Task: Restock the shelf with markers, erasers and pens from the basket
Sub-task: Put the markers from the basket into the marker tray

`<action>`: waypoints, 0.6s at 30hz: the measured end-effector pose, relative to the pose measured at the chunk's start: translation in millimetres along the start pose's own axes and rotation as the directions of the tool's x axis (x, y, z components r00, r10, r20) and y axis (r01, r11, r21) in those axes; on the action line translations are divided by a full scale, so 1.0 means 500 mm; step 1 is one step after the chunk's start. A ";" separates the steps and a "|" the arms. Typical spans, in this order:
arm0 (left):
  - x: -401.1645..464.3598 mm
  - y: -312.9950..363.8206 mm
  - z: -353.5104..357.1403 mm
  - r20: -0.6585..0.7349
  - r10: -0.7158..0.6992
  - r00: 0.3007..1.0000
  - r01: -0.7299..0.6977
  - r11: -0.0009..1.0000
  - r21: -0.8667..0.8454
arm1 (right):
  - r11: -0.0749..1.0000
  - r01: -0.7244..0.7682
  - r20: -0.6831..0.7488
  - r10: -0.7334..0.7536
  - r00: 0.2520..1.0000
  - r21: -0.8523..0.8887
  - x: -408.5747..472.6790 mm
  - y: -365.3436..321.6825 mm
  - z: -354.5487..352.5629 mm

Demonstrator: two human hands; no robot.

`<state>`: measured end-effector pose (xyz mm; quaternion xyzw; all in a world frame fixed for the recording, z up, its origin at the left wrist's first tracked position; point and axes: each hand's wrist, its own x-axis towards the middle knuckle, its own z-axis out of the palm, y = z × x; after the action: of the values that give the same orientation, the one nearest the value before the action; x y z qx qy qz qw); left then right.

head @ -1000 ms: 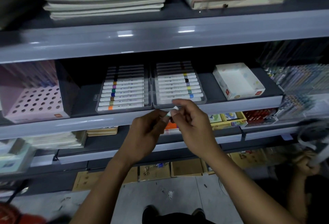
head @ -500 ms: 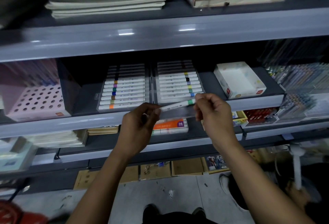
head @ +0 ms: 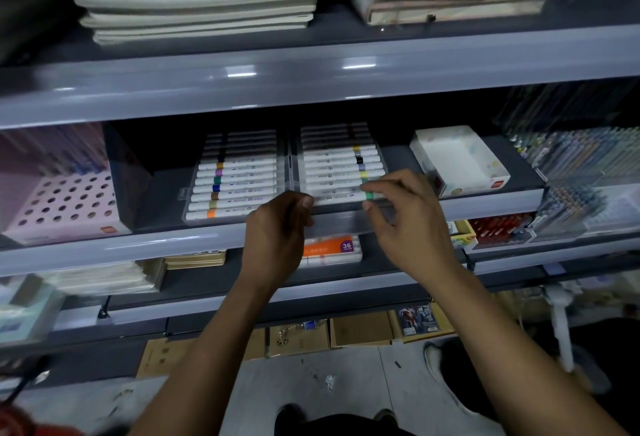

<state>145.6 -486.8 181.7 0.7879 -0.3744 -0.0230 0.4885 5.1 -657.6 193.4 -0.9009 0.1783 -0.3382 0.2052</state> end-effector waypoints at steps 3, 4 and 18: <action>0.008 -0.001 0.007 -0.025 0.005 1.000 -0.004 1.000 0.022 | 0.990 0.079 0.007 -0.078 0.997 -0.113 0.015 0.011 0.002; 0.010 -0.002 0.009 -0.035 0.005 0.999 -0.004 0.999 0.039 | 0.987 0.088 0.011 -0.088 0.996 -0.135 0.021 0.015 0.004; 0.023 0.018 0.027 -0.140 -0.155 0.978 0.179 0.969 0.173 | 0.965 0.119 0.030 -0.115 0.993 -0.235 -0.004 0.022 0.031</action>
<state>143.3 -506.4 185.6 0.8583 -0.2757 0.0201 0.4324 12.5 -662.3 176.2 -0.9307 0.1622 -0.3186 0.0777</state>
